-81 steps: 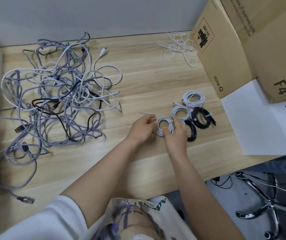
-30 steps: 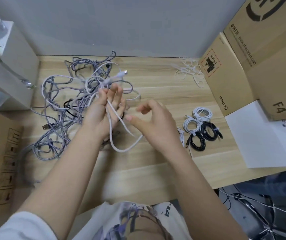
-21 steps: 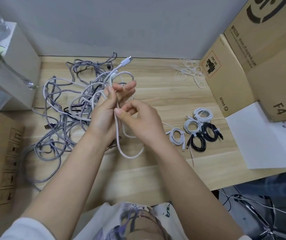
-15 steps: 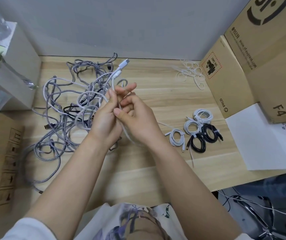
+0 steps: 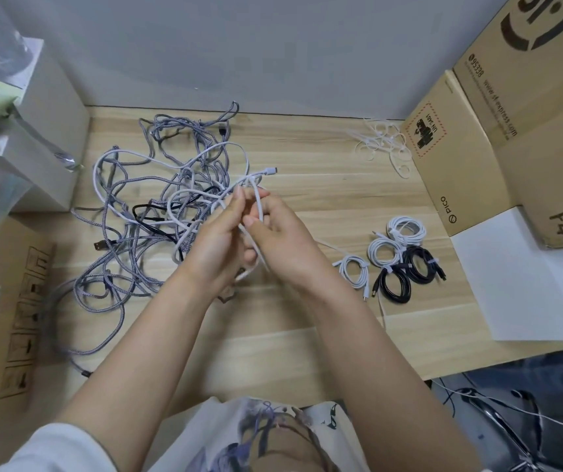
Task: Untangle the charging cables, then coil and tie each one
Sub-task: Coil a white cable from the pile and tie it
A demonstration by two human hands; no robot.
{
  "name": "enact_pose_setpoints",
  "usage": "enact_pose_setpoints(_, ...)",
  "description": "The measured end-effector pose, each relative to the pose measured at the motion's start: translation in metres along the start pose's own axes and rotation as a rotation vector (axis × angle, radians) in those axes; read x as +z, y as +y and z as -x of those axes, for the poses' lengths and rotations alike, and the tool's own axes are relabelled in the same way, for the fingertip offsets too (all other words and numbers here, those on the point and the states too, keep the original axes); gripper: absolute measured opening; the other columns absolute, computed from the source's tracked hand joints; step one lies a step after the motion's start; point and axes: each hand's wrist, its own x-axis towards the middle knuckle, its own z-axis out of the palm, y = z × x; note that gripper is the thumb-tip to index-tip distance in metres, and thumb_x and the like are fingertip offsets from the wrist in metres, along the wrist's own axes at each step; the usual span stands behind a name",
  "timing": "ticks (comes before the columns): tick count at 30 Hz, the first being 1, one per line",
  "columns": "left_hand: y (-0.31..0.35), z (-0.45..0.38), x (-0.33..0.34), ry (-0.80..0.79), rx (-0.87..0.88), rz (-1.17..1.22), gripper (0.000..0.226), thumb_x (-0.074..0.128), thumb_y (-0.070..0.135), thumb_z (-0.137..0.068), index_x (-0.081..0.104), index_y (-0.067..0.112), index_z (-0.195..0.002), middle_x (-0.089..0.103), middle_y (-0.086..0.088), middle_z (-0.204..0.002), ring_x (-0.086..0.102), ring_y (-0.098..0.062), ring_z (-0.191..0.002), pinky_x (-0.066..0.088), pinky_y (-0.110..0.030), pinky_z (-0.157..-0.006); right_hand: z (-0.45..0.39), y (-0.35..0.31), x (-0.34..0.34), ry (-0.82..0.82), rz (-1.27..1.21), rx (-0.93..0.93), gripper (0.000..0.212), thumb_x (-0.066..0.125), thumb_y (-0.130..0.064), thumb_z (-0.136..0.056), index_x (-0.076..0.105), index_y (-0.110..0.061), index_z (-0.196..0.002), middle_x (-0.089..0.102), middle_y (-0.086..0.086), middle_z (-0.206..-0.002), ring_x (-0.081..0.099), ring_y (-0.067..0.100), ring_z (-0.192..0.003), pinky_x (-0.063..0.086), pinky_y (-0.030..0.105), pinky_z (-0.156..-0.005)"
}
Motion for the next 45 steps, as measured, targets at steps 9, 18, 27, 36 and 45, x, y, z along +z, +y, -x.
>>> enact_pose_setpoints(9, -0.006, -0.024, -0.031, 0.217, -0.250, 0.333, 0.020, 0.049, 0.021, -0.087, 0.060, 0.009, -0.099, 0.068, -0.005, -0.085, 0.065, -0.014, -0.075, 0.054, -0.026, -0.066, 0.019, -0.029, -0.006, 0.026, -0.376, 0.084, 0.013, 0.052, -0.008, -0.095, 0.054, -0.009, -0.082, 0.039, -0.012, -0.032, 0.034, -0.001, -0.027, 0.024, 0.008, -0.032)
enact_pose_setpoints(18, 0.012, -0.036, -0.061, 0.454, -0.208, 0.409, 0.027, 0.038, 0.018, -0.102, 0.052, 0.015, -0.079, 0.063, 0.006, -0.050, 0.063, -0.003, -0.047, 0.050, -0.018, -0.042, 0.039, -0.067, -0.033, 0.013, -0.648, -0.097, 0.019, 0.062, -0.009, -0.086, 0.058, -0.019, -0.070, 0.032, -0.016, -0.041, 0.020, 0.000, -0.033, 0.013, 0.017, -0.038)
enact_pose_setpoints(27, 0.032, -0.005, -0.008, 0.106, -0.004, 0.126, 0.018, 0.049, 0.027, -0.085, 0.063, 0.015, -0.086, 0.073, 0.001, -0.081, 0.070, -0.010, -0.073, 0.056, -0.022, -0.071, 0.009, -0.021, -0.003, 0.163, -0.292, -0.036, 0.023, 0.063, 0.008, -0.083, 0.062, -0.003, -0.103, 0.062, 0.003, -0.081, 0.057, -0.001, -0.062, 0.047, 0.010, -0.061)
enact_pose_setpoints(36, 0.037, 0.003, 0.009, -0.086, 0.058, -0.056, 0.026, 0.053, 0.028, -0.078, 0.077, 0.023, -0.074, 0.073, 0.003, -0.099, 0.067, -0.012, -0.095, 0.051, -0.027, -0.084, -0.004, -0.009, 0.009, 0.320, 0.155, -0.120, 0.021, 0.058, -0.038, -0.082, 0.067, -0.019, -0.084, 0.059, -0.001, -0.073, 0.057, 0.022, -0.079, 0.045, 0.038, -0.073)
enact_pose_setpoints(45, 0.042, -0.017, -0.004, 0.142, -0.122, 0.080, 0.038, 0.044, 0.020, -0.093, 0.064, 0.020, -0.061, 0.065, 0.006, -0.070, 0.062, -0.008, -0.062, 0.052, -0.026, -0.064, 0.019, -0.028, -0.002, 0.379, 0.108, -0.284, 0.036, 0.061, -0.030, -0.076, 0.049, -0.017, -0.044, 0.033, -0.006, -0.054, 0.035, 0.007, -0.054, 0.028, 0.029, -0.054)
